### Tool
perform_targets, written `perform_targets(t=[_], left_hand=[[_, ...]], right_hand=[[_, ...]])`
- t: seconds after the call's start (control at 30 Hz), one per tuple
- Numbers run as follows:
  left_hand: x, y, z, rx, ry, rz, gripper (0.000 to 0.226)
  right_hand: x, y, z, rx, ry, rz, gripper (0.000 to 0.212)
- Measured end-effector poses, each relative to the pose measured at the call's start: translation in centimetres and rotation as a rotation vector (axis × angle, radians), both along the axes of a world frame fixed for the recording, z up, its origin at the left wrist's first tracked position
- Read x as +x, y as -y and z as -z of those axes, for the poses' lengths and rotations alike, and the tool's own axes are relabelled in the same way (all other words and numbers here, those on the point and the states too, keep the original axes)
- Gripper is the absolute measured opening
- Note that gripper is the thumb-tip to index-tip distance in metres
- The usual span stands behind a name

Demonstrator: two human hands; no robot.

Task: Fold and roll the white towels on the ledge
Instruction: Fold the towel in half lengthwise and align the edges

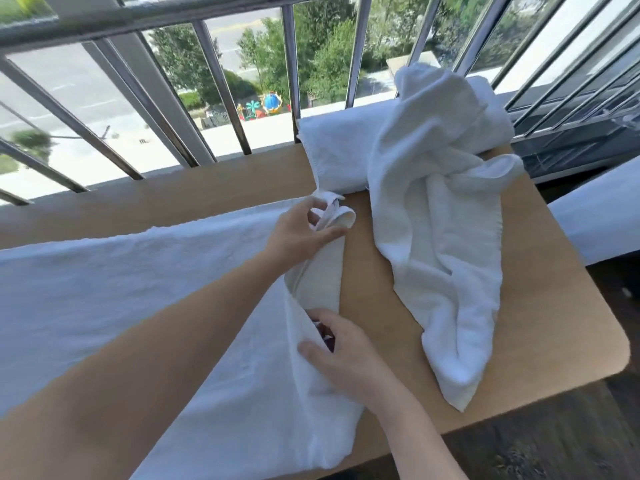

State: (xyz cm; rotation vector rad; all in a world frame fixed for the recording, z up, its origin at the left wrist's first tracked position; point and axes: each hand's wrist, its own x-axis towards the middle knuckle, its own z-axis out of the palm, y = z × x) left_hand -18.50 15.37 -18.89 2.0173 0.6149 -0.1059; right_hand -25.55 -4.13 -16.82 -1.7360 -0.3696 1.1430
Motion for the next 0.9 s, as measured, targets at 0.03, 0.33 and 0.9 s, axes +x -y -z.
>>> perform_targets(t=[0.03,0.33,0.9], left_hand=[[-0.4,-0.6,-0.2,0.033,0.003,-0.008,0.039],[-8.0,-7.1,-3.5,-0.012,0.157,-0.241,0.007],[-32.1,-26.7,-8.7,-0.121,0.315,-0.546,0.002]], right_hand=[[0.0,-0.4,-0.1,0.005,-0.012,-0.024,0.027],[-2.4,-6.2,-1.2,0.105,-0.282,-0.157,0.017],[-20.4,-27.2,-3.8,0.019,-0.439,-0.299,0.033]])
